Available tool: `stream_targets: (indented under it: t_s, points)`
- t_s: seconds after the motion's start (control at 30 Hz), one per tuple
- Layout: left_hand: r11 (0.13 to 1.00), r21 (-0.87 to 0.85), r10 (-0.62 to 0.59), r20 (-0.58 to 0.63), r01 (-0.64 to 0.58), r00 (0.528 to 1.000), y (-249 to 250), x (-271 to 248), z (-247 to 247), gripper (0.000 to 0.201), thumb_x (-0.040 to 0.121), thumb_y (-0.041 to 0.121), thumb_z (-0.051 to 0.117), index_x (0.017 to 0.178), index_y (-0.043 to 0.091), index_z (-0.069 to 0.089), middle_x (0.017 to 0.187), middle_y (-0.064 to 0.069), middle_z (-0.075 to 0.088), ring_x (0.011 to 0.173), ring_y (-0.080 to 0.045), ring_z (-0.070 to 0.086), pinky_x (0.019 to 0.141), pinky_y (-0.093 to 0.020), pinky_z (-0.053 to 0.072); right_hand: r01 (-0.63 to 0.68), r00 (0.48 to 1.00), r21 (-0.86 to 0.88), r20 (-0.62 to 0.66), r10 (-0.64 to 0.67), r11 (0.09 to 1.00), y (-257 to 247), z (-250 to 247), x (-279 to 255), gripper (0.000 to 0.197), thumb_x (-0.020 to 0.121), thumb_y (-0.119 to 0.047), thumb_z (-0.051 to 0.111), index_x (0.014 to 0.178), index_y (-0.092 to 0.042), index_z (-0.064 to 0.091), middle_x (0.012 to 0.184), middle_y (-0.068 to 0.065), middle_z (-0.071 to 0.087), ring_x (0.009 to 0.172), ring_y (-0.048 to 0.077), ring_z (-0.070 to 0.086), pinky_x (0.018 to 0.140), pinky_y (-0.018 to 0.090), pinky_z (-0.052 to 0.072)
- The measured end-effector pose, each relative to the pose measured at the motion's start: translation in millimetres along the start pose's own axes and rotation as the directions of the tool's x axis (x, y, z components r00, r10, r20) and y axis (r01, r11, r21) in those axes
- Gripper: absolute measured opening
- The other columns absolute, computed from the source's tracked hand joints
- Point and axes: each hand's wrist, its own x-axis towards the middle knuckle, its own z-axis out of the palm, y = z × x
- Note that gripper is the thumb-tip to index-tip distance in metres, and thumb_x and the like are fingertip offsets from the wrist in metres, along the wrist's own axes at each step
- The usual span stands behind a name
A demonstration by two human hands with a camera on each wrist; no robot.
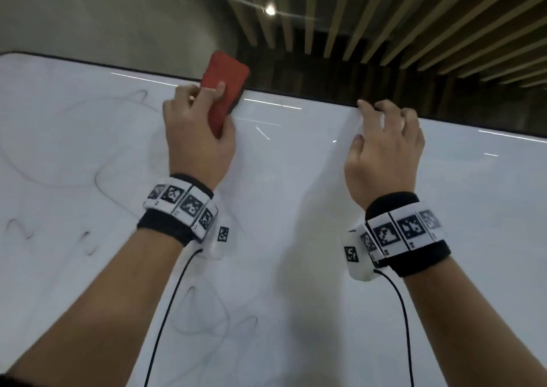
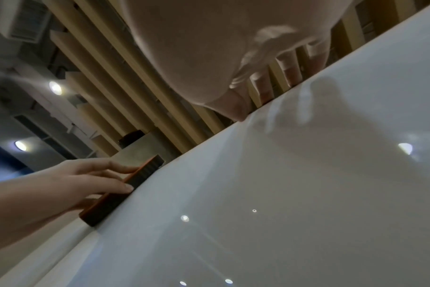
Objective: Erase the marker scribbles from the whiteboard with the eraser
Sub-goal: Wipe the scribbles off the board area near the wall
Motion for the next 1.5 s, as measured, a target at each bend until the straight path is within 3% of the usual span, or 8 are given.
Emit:
stream_targets:
  t_s: [0.17,0.5,0.73,0.97,1.17,1.3,1.4,1.5]
  points:
    - [0.917,-0.133,0.399,0.31,-0.376,0.863,47,-69,14,0.037,0.08,0.025,0.076,0.116,0.018,0.074,0.122,-0.012,0.062,0.109,-0.031,0.056,0.093,-0.046,0.051,-0.029,1.0,0.051,-0.009,0.029,0.998,-4,-1,5,0.054,0.091,-0.006,0.048,0.145,-0.015,0.05,0.145,0.011,0.046,0.14,0.035,0.034,0.113,0.05,0.028]
    - [0.967,0.04,-0.244,-0.131,0.251,0.961,-89,-29,-43,0.04,0.085,0.034,0.072,0.122,0.018,0.069,0.118,-0.015,0.06,0.105,-0.035,0.059,0.095,-0.033,0.045,-0.022,0.998,-0.042,0.059,0.024,0.999,-10,-6,-4,0.059,0.096,-0.031,0.055,0.151,-0.015,0.039,0.152,0.013,0.039,0.147,0.037,0.028,0.117,0.054,0.025]
    - [0.965,-0.051,0.261,0.255,-0.257,0.931,-35,-124,-34,0.032,0.088,0.023,0.077,0.119,0.018,0.073,0.124,-0.015,0.061,0.111,-0.034,0.056,0.098,-0.046,0.051,0.115,0.973,0.022,0.199,-0.117,0.993,-70,8,9,0.063,0.099,-0.033,0.053,0.156,-0.018,0.032,0.161,0.009,0.033,0.155,0.031,0.017,0.127,0.05,0.009]
    - [0.973,0.063,-0.217,-0.063,0.22,0.974,-94,-13,-58,0.036,0.086,0.022,0.073,0.121,0.016,0.067,0.123,-0.012,0.059,0.106,-0.035,0.055,0.097,-0.034,0.042,0.179,0.954,-0.004,0.246,-0.172,0.984,-101,20,13,0.067,0.098,-0.027,0.056,0.158,-0.022,0.026,0.161,0.007,0.031,0.155,0.032,0.017,0.128,0.049,0.007]
    - [0.962,-0.001,0.263,0.27,-0.273,0.926,-55,-43,-50,0.031,0.086,0.025,0.073,0.117,0.017,0.071,0.125,-0.012,0.06,0.11,-0.034,0.056,0.097,-0.044,0.049,0.224,0.945,0.008,0.244,-0.219,0.975,-142,33,17,0.066,0.097,-0.02,0.053,0.158,-0.017,0.028,0.158,0.01,0.036,0.152,0.035,0.023,0.128,0.05,0.007]
    - [0.989,0.107,-0.099,-0.04,0.103,0.994,-124,32,-73,0.035,0.083,0.022,0.068,0.117,0.014,0.069,0.119,-0.018,0.061,0.104,-0.039,0.06,0.097,-0.044,0.047,0.239,0.942,0.006,0.241,-0.234,0.971,-153,37,18,0.065,0.097,-0.022,0.055,0.157,-0.017,0.031,0.155,0.011,0.039,0.149,0.033,0.028,0.128,0.049,0.01]
    - [0.888,0.094,-0.428,-0.184,0.45,0.885,-151,49,-87,0.038,0.086,0.022,0.066,0.124,0.018,0.065,0.127,-0.016,0.056,0.113,-0.039,0.056,0.101,-0.04,0.044,0.226,0.945,0.001,0.243,-0.22,0.974,-157,36,21,0.063,0.097,-0.024,0.056,0.155,-0.017,0.034,0.153,0.01,0.042,0.148,0.03,0.031,0.127,0.048,0.01]
    - [0.973,0.119,-0.194,-0.026,0.196,0.981,-123,6,-79,0.034,0.089,0.021,0.068,0.123,0.017,0.064,0.122,-0.015,0.055,0.107,-0.036,0.053,0.097,-0.038,0.04,0.237,0.938,-0.005,0.263,-0.228,0.971,-174,39,23,0.064,0.097,-0.025,0.054,0.156,-0.018,0.031,0.154,0.008,0.041,0.149,0.029,0.029,0.128,0.048,0.009]
